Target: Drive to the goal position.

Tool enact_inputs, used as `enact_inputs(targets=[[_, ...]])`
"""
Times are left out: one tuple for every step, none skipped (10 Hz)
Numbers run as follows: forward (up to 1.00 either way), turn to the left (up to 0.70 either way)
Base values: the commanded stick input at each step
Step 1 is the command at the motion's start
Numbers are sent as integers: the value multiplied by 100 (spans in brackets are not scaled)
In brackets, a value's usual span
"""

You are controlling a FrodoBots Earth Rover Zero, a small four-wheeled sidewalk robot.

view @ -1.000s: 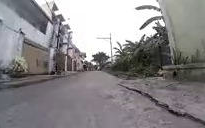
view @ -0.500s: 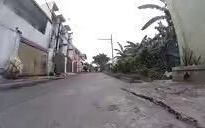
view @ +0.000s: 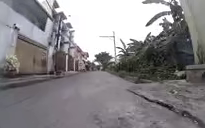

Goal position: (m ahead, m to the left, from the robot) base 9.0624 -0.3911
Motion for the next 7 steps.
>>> enact_inputs(targets=[[98,0],[98,0],[98,-25],[98,-39],[98,-39],[98,-23],[98,-7]])
